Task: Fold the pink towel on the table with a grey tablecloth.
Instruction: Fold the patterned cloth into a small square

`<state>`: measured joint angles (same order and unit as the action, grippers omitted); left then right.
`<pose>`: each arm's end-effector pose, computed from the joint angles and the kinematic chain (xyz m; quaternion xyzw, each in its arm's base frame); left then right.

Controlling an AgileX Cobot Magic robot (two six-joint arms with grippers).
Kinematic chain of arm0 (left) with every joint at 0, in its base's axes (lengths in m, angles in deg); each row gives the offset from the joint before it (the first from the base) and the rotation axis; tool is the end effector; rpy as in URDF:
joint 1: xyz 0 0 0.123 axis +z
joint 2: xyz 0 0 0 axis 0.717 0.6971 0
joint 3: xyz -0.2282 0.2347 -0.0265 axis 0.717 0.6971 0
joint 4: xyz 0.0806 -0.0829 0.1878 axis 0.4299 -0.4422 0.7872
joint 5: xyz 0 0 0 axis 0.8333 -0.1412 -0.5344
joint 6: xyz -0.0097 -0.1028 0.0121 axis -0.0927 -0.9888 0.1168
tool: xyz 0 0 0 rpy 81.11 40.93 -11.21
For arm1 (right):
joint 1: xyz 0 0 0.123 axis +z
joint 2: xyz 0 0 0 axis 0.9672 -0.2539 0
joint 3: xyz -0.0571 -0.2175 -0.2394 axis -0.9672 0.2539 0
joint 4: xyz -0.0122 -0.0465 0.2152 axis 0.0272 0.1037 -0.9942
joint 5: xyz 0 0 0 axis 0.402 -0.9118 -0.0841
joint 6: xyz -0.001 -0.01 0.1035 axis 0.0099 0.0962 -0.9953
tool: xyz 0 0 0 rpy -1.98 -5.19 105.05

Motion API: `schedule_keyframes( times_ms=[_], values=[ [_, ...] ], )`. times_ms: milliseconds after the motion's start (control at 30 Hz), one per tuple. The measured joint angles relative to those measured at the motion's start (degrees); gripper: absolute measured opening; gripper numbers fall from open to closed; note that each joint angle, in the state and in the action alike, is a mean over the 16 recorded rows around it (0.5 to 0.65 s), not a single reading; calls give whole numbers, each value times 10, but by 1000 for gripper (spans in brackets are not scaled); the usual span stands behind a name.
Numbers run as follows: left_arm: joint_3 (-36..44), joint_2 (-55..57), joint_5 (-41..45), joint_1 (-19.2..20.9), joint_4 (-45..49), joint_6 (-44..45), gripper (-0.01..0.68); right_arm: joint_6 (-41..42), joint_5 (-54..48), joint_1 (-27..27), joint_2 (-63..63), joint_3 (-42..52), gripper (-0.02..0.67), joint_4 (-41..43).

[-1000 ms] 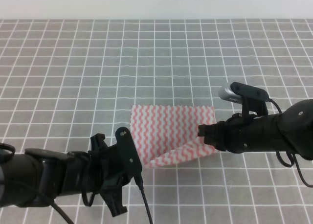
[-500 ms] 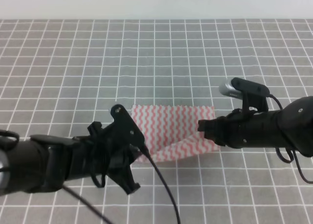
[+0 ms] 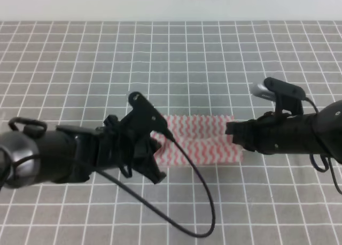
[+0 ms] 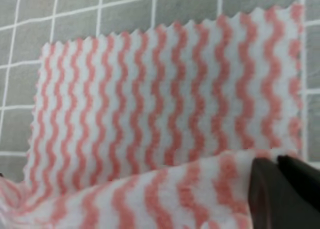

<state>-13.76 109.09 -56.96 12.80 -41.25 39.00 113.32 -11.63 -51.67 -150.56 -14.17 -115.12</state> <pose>0.2769 -0.1879 0.2382 0.4125 0.8173 -0.0782 0.3946 0.2962 0.1519 0.2460 0.0212 0.9231 0.2522 0.2896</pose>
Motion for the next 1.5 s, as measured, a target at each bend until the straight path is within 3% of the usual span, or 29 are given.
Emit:
schedule_keyframes(
  times_ms=[967,1500],
  values=[
    [-76,71,-33,1,2,-7,-3,0,-22,-23,-58,-59,-14,0],
    [-89,75,-13,20,-1,-9,-3,0,-31,-27,-90,-97,-14,2]
  ],
)
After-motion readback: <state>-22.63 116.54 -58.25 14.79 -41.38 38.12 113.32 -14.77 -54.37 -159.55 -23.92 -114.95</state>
